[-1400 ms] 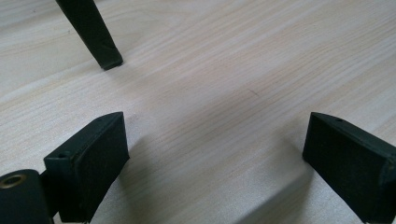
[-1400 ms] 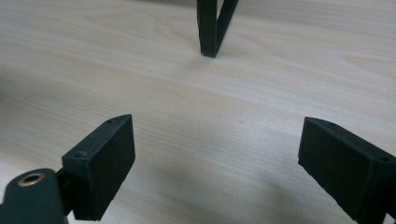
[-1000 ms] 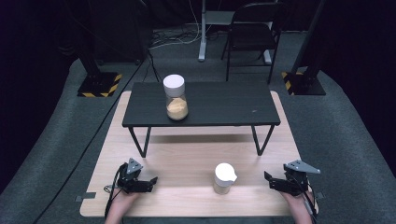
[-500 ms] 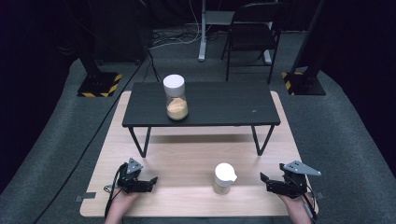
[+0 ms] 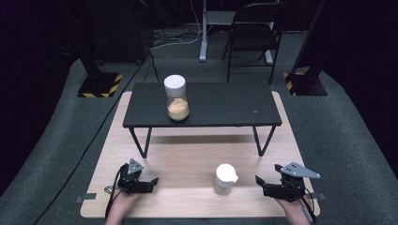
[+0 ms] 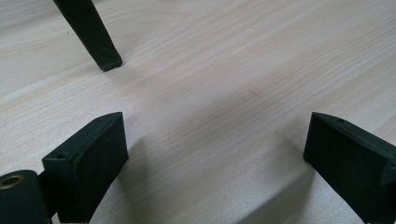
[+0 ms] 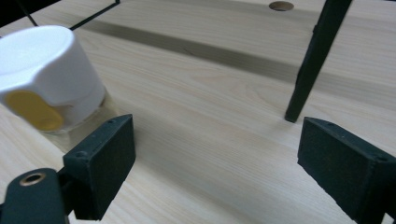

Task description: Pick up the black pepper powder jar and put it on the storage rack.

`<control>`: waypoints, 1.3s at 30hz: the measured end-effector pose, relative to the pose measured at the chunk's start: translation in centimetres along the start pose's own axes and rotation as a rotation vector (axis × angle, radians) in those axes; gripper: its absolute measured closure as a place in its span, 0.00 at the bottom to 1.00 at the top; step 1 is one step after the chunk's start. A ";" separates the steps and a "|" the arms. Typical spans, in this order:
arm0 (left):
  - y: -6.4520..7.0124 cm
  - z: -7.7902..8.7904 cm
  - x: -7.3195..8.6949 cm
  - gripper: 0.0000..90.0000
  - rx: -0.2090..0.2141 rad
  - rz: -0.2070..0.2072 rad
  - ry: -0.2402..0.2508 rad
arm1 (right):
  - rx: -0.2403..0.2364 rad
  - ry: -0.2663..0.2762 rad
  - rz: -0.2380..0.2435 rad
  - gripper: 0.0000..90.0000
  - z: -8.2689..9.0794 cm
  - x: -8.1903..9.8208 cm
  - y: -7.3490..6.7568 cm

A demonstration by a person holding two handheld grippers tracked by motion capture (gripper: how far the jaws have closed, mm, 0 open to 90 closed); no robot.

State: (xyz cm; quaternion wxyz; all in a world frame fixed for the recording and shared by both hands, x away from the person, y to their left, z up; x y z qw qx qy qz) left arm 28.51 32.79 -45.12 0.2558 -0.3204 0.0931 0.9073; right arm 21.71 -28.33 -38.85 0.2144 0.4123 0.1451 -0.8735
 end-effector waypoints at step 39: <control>0.0 0.0 0.0 0.06 0.000 0.000 0.000 | -0.173 0.060 0.114 0.11 -0.7 -1.2 -3.8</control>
Point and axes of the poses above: each handheld gripper's, and its own axes: z roughly backward along the jaws, x roughly out of its underside, y roughly to its right, the point moved 2 cm from there along -z, roughly forward along the jaws, and after that the axes turned 8 degrees about -y, right-handed, at the moved point
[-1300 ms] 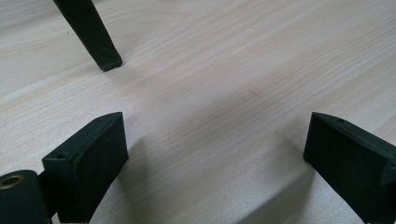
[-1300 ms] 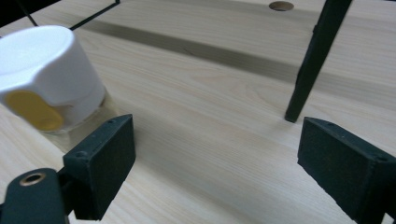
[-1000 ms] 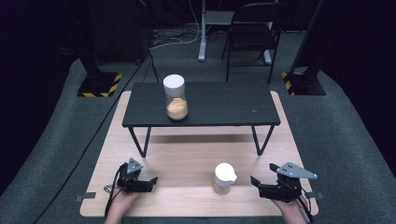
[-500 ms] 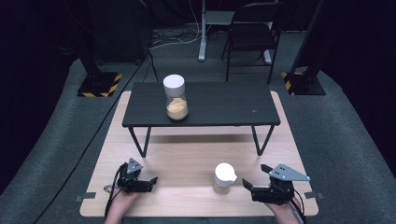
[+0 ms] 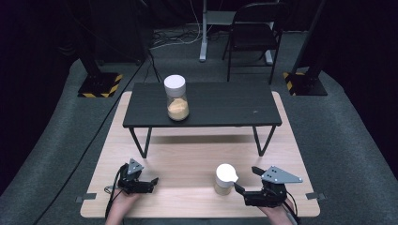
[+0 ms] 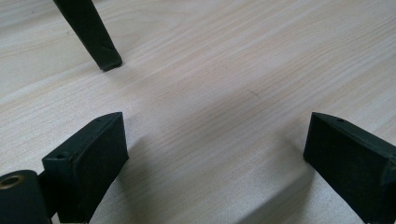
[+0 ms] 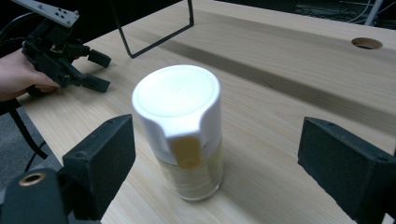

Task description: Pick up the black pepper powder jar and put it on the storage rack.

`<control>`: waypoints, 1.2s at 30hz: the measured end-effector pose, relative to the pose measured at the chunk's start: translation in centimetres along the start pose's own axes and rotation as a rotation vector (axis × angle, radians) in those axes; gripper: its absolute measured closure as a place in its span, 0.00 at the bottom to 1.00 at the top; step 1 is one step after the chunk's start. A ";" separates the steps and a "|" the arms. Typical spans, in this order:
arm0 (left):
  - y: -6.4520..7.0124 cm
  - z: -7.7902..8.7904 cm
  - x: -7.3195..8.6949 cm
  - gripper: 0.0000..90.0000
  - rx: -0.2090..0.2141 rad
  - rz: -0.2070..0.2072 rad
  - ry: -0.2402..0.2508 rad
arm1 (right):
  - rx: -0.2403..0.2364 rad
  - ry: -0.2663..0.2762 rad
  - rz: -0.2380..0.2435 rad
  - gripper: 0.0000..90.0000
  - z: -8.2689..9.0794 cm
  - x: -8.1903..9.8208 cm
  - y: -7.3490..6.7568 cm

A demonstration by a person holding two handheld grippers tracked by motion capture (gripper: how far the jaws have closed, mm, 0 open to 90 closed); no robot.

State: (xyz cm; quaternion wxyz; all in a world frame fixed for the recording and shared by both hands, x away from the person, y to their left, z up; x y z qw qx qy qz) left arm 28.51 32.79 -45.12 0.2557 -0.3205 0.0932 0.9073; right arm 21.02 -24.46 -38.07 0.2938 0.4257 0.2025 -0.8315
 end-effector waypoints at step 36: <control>0.0 0.0 0.1 0.06 0.001 0.002 0.002 | -0.066 -0.015 0.058 0.22 -6.3 -0.1 -0.4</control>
Point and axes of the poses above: each handheld gripper's, and its own axes: z roughly backward along the jaws, x roughly out of its underside, y roughly to its right, the point moved 2 cm from there along -z, roughly forward along the jaws, and after that the axes turned 8 degrees about -y, right-handed, at the moved point
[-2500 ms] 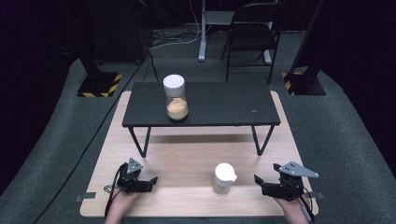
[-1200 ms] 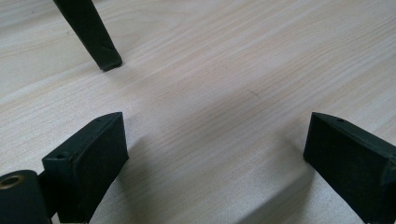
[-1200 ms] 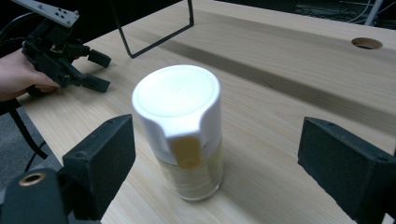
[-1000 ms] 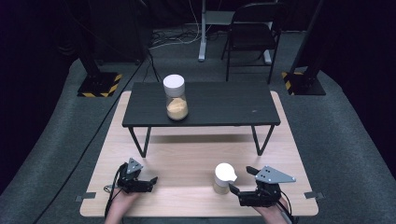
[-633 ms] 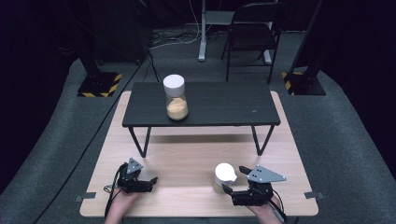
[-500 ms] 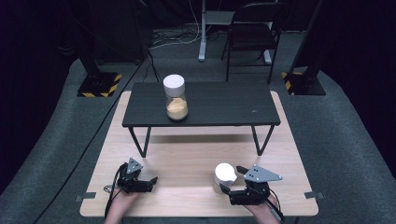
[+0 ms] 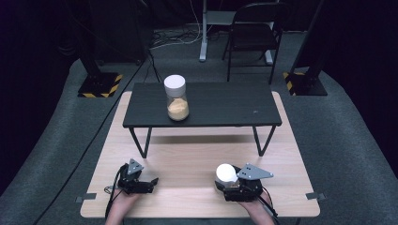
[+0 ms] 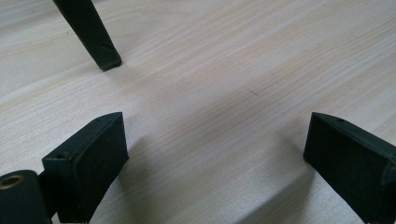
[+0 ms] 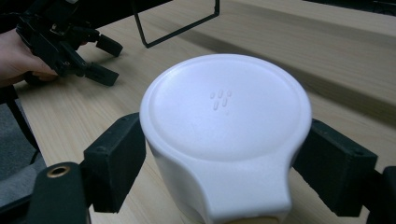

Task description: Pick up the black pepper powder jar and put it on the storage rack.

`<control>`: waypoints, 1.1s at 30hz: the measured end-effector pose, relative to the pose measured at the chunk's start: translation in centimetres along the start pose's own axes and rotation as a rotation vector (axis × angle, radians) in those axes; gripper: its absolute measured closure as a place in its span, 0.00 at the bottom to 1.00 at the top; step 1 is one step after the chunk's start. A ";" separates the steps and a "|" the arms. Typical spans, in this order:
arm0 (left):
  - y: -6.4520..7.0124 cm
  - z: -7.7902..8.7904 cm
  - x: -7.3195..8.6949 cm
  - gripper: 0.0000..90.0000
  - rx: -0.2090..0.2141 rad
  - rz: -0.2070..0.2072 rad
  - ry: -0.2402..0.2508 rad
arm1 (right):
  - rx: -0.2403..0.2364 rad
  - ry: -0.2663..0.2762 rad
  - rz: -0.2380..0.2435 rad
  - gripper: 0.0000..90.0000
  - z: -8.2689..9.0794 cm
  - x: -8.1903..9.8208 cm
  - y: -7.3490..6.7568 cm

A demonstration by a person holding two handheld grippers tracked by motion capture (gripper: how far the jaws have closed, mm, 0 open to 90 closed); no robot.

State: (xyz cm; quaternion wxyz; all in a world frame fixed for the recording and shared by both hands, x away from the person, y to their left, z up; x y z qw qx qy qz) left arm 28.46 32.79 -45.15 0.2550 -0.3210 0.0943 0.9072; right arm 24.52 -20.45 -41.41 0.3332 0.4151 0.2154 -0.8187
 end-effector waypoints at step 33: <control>0.0 0.0 0.0 0.06 0.001 0.000 0.000 | 0.028 -0.007 -0.014 0.32 -0.9 -0.5 -0.1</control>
Point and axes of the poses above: each handheld gripper's, and its own axes: z roughly backward along the jaws, x roughly out of its underside, y roughly to its right, the point moved 2 cm from there along -z, roughly forward along the jaws, and after that the axes turned 8 degrees about -y, right-handed, at the moved point
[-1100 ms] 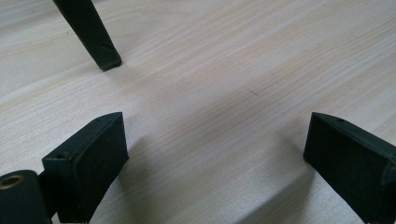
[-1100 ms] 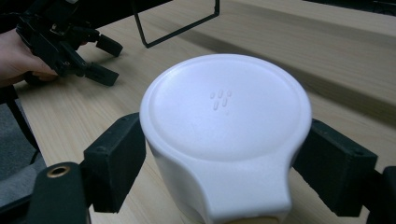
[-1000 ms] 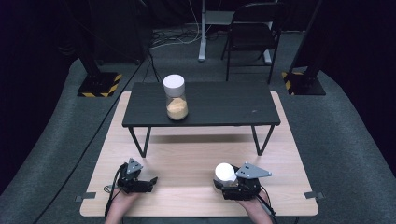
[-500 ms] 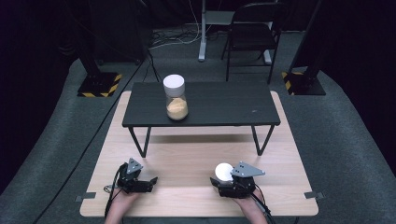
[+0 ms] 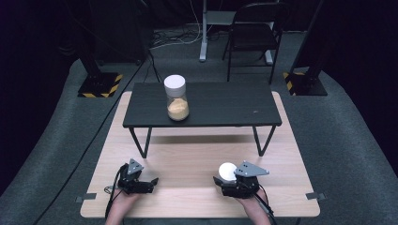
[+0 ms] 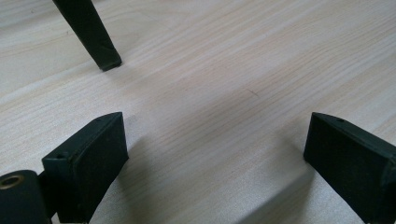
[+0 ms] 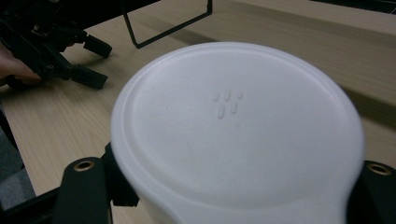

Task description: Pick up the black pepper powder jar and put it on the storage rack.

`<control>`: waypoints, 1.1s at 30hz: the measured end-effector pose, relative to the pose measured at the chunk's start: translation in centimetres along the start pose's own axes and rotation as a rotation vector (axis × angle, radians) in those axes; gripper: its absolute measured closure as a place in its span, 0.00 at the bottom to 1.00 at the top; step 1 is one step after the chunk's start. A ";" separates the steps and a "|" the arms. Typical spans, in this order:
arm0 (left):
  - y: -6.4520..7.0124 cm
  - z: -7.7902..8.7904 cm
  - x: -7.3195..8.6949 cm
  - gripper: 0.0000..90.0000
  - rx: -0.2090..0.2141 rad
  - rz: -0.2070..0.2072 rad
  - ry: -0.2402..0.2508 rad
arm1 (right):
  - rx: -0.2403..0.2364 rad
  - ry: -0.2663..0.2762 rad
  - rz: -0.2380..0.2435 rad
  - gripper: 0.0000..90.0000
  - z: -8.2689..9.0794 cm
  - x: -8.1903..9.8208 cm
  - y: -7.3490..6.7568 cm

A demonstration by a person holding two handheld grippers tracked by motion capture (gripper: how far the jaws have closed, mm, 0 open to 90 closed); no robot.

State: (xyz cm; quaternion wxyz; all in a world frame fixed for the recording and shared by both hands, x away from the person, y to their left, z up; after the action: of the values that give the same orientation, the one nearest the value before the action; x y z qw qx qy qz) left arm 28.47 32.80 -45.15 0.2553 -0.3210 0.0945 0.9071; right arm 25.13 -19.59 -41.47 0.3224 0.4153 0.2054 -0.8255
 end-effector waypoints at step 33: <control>0.0 0.0 0.0 0.06 0.000 0.000 0.000 | 0.062 0.047 0.013 0.33 5.9 -6.4 1.6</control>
State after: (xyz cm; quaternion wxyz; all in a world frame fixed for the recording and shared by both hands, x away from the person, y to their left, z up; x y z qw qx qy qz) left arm 28.48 32.80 -45.15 0.2554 -0.3209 0.0944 0.9071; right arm 25.83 -22.01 -32.95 0.3096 0.4457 0.1846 -0.8194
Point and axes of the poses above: each handheld gripper's, and its own axes: z roughly backward along the jaws, x roughly out of its underside, y roughly to its right, the point moved 2 cm from there along -z, roughly forward along the jaws, and after that the axes turned 8 degrees about -y, right-handed, at the moved point
